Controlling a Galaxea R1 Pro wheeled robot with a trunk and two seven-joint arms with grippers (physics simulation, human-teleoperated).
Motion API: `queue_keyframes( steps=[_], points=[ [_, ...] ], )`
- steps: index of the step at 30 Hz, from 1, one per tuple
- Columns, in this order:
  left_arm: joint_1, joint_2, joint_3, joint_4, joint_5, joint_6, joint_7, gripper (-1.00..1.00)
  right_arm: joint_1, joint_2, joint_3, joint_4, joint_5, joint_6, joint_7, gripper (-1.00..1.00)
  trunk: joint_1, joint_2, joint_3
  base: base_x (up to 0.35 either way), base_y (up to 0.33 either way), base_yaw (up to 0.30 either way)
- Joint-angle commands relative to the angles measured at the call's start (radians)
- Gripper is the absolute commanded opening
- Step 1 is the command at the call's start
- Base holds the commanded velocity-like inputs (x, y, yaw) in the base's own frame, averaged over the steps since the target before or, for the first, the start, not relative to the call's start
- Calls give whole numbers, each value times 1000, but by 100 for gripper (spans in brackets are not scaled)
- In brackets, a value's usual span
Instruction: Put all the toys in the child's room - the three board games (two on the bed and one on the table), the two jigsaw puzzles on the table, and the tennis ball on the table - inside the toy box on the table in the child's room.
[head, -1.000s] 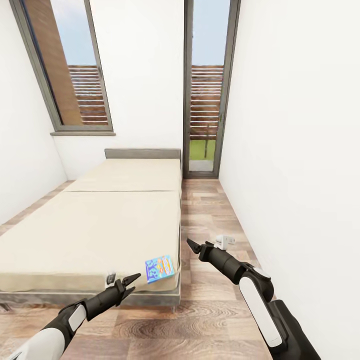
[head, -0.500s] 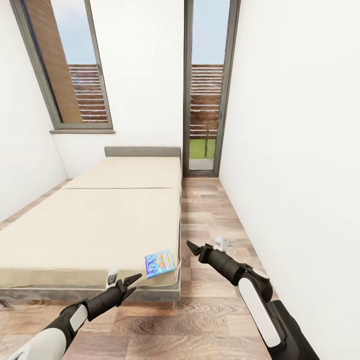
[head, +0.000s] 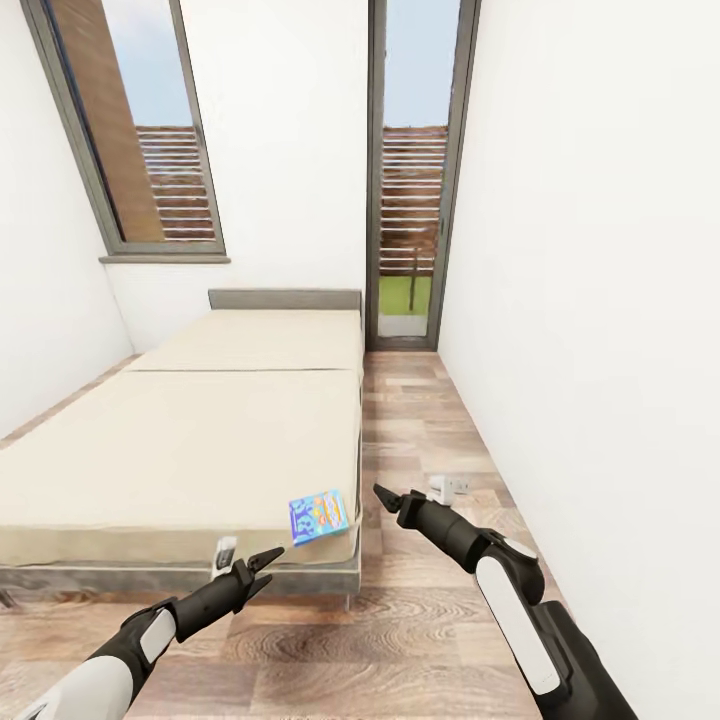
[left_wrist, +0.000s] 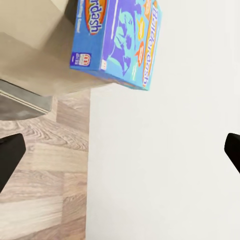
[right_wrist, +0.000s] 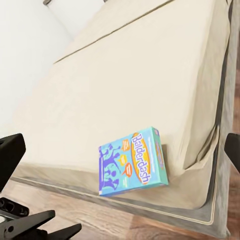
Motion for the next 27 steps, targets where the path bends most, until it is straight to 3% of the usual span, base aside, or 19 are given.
queue_keyframes(
  steps=[1, 11, 27],
  points=[
    [-1, 0, 7, 0, -5, 10, -4, 100, -1, 0, 0, 0, -2, 4, 1, 100, 4, -8, -4, 0, 0, 0],
    [-1, 0, 7, 0, -8, 8, -18, 100, -1, 0, -1, 6, -2, 4, 0, 100, 42, -78, -35, 0, 0, 0],
    [-1, 0, 5, 0, -9, 10, -21, 100, -1, 0, -1, 9, -2, 4, 1, 100, 42, -78, -35, 1, 0, 0]
  ],
)
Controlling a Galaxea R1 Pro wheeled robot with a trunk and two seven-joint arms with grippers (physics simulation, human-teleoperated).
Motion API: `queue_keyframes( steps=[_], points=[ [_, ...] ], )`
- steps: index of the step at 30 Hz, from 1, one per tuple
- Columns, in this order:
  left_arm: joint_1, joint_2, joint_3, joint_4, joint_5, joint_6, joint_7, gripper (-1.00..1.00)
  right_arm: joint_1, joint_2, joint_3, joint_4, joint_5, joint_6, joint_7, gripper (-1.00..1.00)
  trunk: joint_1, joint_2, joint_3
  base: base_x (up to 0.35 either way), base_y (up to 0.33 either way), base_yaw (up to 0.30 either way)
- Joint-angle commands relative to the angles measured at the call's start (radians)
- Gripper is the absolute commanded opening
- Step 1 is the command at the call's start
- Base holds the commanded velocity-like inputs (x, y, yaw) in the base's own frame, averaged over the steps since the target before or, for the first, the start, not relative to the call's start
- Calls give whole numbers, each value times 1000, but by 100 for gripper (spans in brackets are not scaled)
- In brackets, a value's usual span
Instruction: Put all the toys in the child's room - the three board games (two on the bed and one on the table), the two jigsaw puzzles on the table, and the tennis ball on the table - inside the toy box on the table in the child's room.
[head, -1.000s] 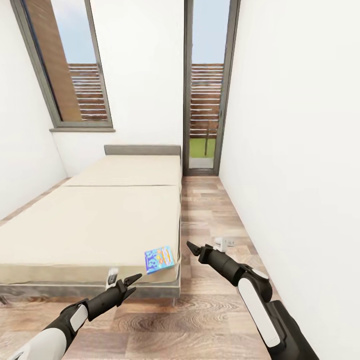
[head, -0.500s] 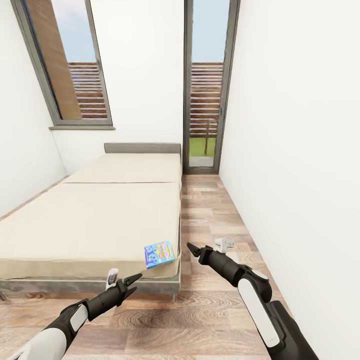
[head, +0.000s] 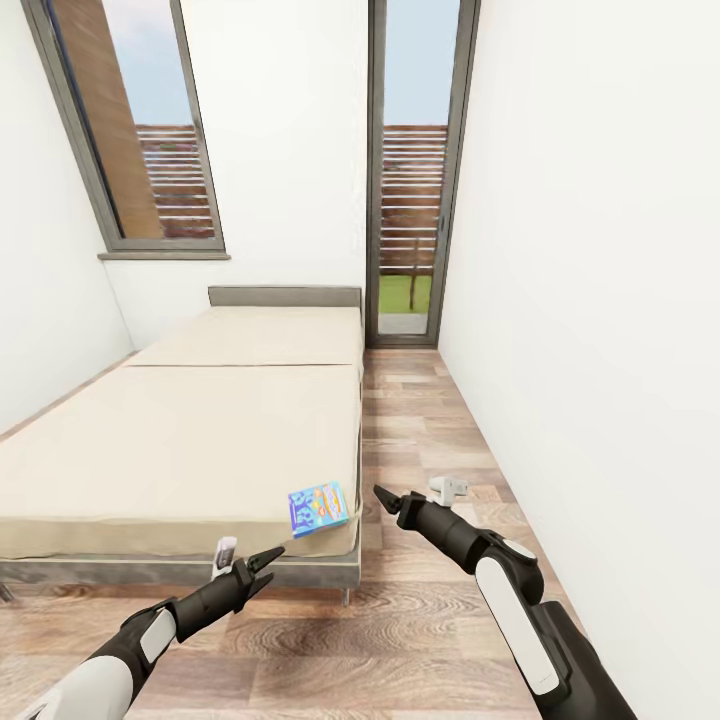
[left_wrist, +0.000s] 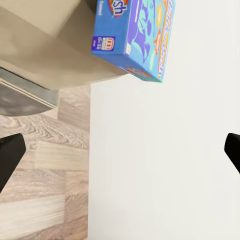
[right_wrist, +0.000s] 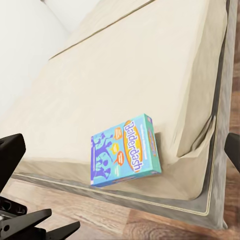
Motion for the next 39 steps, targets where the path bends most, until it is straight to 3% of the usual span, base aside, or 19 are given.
queue_keyframes(
  steps=[1, 39],
  points=[
    [-1, 0, 7, 0, -5, 10, -3, 100, -1, 0, 0, 1, -2, 4, 1, 100, 0, 0, -1, 66, 0, 0],
    [-1, -3, 6, 1, -5, 9, -4, 100, -1, 0, 0, 10, -2, 4, 1, 100, 0, 0, -1, 84, 0, 0]
  ],
)
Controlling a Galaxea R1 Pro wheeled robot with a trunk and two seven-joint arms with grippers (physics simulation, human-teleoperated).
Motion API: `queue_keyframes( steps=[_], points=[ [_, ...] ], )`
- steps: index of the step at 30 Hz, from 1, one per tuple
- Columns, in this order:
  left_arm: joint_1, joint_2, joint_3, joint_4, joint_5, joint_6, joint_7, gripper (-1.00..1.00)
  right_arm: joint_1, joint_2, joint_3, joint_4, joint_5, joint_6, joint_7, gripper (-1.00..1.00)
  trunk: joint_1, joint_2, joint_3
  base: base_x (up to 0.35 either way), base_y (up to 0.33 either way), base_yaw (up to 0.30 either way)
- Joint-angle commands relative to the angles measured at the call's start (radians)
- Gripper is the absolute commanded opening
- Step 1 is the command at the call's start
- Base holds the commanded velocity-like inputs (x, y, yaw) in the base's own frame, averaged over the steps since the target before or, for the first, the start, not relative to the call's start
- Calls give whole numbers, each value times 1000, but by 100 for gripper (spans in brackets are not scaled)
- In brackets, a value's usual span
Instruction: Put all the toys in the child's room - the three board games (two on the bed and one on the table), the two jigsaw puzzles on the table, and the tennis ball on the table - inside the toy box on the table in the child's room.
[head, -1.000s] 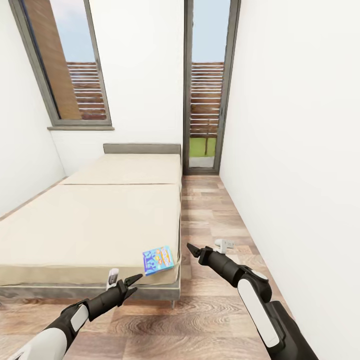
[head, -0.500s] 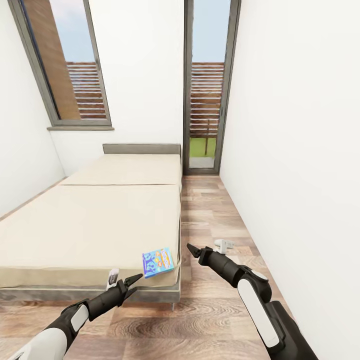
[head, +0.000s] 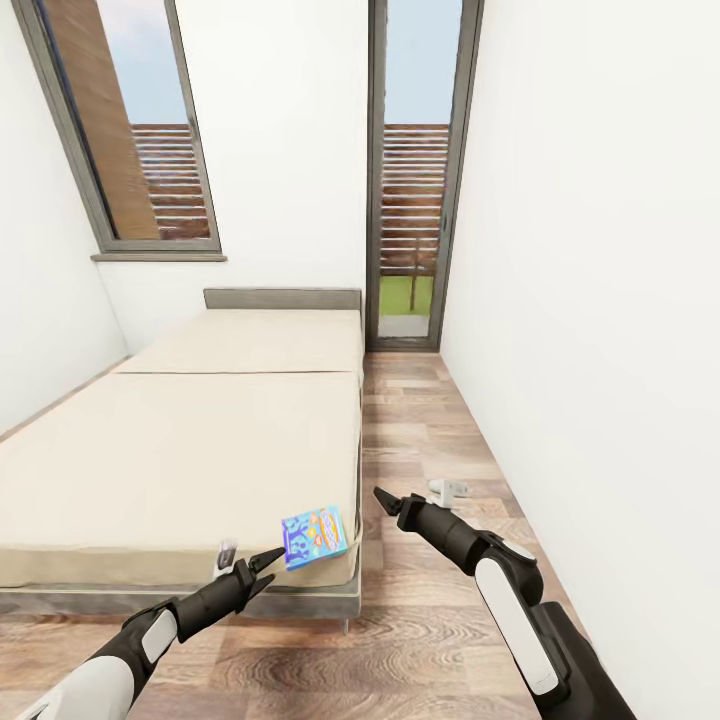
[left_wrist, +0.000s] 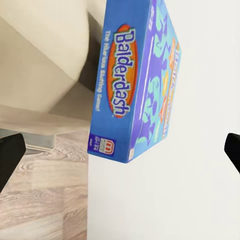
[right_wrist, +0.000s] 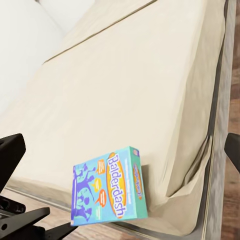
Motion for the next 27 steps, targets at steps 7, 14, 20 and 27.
queue_keyframes(
  steps=[7, 14, 20, 27],
  points=[
    [-1, -1, 7, 0, -5, 10, -4, 100, -1, 0, 0, 2, -2, 4, 1, 100, 0, 0, -1, 2, 0, 0],
    [-1, -2, 7, 0, -5, 10, -2, 100, -1, 0, 0, 3, -2, 3, 1, 100, 19, -35, -17, 0, 0, 0],
    [-1, -3, 7, 0, -6, 10, -2, 100, -1, 1, 0, 3, -2, 3, 1, 100, 42, -77, -35, 0, 0, 0],
    [-1, -9, 7, 0, -6, 10, -2, 100, -1, 0, 0, 3, -2, 3, 1, 100, 61, -112, -51, 0, 0, 0]
  ],
)
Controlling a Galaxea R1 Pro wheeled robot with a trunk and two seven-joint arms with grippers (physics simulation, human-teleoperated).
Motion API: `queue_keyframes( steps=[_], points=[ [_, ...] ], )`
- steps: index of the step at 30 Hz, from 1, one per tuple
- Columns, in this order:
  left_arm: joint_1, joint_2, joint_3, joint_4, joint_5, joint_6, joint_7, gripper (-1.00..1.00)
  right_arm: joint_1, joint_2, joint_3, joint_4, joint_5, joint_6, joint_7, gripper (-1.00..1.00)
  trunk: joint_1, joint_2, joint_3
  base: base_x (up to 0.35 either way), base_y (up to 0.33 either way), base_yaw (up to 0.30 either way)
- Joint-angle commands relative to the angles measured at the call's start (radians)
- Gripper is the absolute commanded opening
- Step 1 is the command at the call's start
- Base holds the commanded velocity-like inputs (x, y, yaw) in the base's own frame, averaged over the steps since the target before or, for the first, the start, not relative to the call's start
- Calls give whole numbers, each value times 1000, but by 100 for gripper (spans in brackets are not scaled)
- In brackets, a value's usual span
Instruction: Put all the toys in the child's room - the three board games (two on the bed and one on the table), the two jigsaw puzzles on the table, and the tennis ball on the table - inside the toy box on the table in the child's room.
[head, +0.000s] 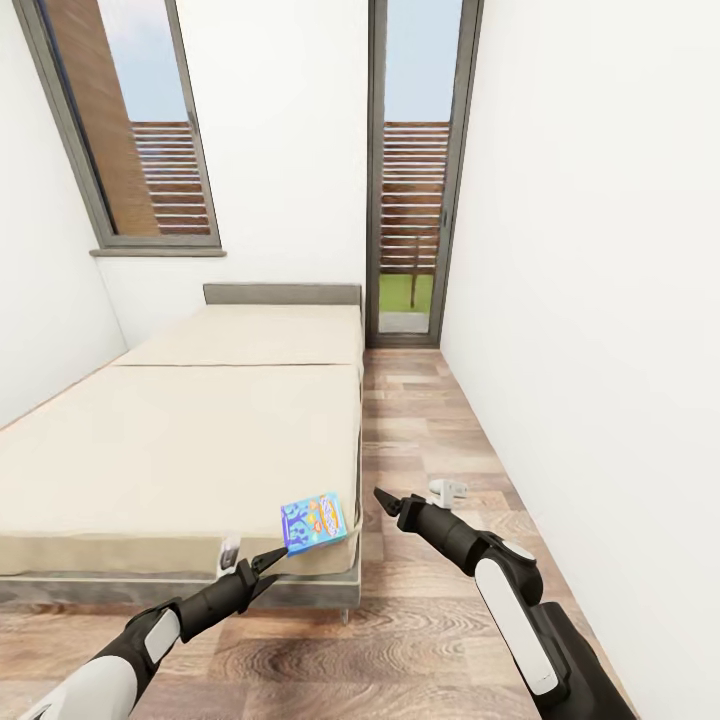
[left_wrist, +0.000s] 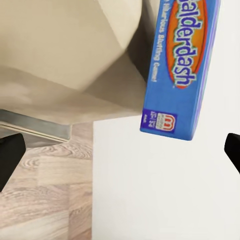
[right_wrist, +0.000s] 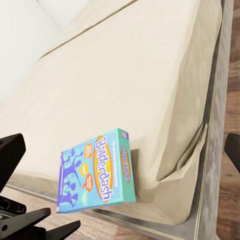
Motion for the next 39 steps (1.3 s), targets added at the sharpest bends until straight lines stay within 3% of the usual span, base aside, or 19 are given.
queue_keyframes(
  steps=[1, 17, 39],
  points=[
    [-1, 0, 7, 0, -5, 10, -4, 100, -1, 0, 0, 0, -2, 4, 1, 100, 0, 0, -1, 0, 0, 0],
    [-1, -15, 5, 0, -11, 8, 1, 100, -1, -1, 0, -1, -2, 4, 1, 100, 0, 0, -1, 0, -54, 0],
    [-1, -17, 4, 0, -11, 7, -1, 100, -1, -1, 0, -1, -2, 4, 1, 100, 0, 0, -1, 5, -27, 0]
  ],
)
